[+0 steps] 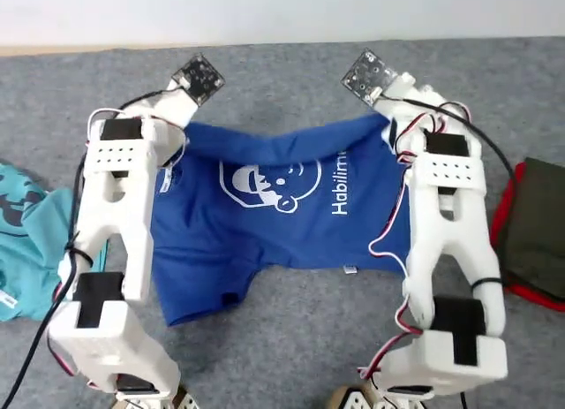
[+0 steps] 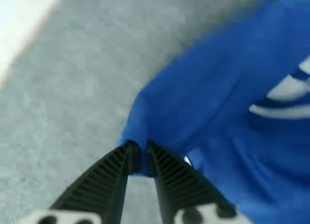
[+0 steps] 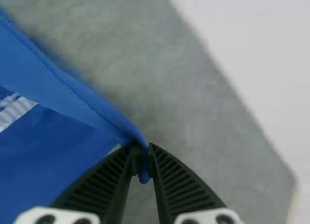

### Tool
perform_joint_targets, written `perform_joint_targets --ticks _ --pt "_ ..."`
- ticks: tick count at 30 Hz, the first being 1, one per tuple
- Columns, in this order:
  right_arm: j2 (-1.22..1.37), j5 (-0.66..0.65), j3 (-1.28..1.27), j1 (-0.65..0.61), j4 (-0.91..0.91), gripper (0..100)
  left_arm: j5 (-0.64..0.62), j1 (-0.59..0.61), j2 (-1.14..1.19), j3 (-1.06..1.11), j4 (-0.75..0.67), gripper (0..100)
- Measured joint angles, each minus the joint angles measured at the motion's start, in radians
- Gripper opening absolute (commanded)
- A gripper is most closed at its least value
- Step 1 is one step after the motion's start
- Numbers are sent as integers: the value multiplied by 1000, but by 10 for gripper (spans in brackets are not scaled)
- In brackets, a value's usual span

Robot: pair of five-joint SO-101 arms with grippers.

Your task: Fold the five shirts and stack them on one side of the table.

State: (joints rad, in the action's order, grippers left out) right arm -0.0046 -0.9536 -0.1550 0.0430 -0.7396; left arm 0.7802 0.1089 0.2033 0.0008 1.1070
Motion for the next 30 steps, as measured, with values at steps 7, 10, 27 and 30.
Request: perform_joint_targets --ticks 7,10,27,30 --pt "-95 0 0 0 -290 10 140 0 -75 0 308 4" --pt "-112 0 0 0 -396 10 173 0 -94 0 390 4" --pt "-114 -25 -86 2 -680 10 278 80 -95 118 496 4" --pt "-114 -28 -89 20 -640 10 278 80 -95 140 500 5"
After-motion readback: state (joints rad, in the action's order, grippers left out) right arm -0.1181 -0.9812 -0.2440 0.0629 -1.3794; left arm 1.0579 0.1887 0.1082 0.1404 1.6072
